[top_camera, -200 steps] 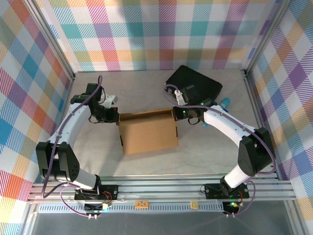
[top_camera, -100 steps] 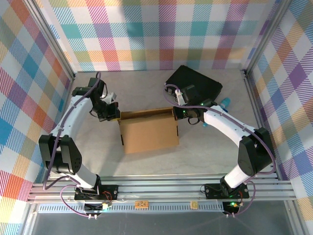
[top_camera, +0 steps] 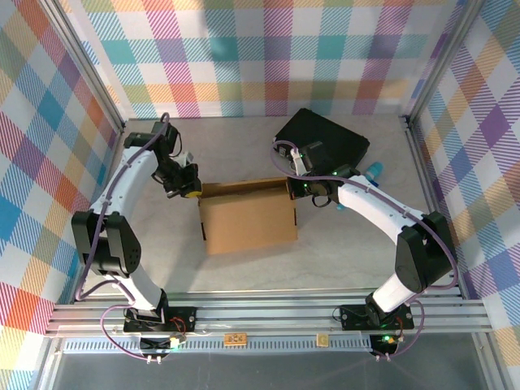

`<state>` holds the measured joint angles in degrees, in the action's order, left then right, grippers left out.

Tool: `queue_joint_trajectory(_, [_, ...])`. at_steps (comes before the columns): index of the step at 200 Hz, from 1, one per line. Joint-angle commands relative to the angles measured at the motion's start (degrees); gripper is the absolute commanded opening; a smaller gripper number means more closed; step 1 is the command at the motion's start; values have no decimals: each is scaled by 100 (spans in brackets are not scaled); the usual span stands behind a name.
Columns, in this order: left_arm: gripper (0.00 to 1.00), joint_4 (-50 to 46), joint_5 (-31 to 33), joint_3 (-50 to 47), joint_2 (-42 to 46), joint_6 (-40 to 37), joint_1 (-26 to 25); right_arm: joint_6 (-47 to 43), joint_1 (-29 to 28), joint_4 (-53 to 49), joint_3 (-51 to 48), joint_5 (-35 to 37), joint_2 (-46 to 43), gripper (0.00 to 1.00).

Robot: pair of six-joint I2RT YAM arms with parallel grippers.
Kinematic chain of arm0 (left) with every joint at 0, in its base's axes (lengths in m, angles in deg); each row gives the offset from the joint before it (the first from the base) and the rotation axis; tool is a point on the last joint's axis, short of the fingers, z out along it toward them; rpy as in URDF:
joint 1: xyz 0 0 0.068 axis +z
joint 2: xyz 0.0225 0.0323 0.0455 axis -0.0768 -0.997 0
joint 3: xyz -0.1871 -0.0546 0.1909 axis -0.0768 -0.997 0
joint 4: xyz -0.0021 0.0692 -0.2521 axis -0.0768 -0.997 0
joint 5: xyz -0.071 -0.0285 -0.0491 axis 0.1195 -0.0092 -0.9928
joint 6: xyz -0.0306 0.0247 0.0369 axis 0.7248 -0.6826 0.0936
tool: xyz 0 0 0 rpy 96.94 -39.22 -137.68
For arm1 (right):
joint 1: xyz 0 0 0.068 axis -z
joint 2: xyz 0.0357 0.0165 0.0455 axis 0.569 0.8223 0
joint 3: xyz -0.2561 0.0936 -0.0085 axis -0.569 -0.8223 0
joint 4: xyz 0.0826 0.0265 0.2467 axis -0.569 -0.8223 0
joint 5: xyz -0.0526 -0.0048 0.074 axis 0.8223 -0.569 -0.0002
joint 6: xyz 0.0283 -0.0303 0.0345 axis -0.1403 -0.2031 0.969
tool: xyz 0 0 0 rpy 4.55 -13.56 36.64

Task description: Fold the paper box

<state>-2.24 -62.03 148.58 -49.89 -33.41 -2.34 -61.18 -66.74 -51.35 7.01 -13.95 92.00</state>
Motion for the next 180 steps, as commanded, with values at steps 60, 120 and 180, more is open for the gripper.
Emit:
queue_joint_trajectory(60, [0, -13, -284, -47, 160, 108, -239, 79, -126, 96, -106, 59, -147, 0])
queue_joint_trajectory(120, [0, 2019, -108, -1563, 1258, 535, -551, 324, -126, 474, -297, 226, -266, 0])
queue_joint_trajectory(180, [0, 3030, 217, -2444, 1658, 680, -946, 487, -126, 1187, -875, 254, -508, 0])
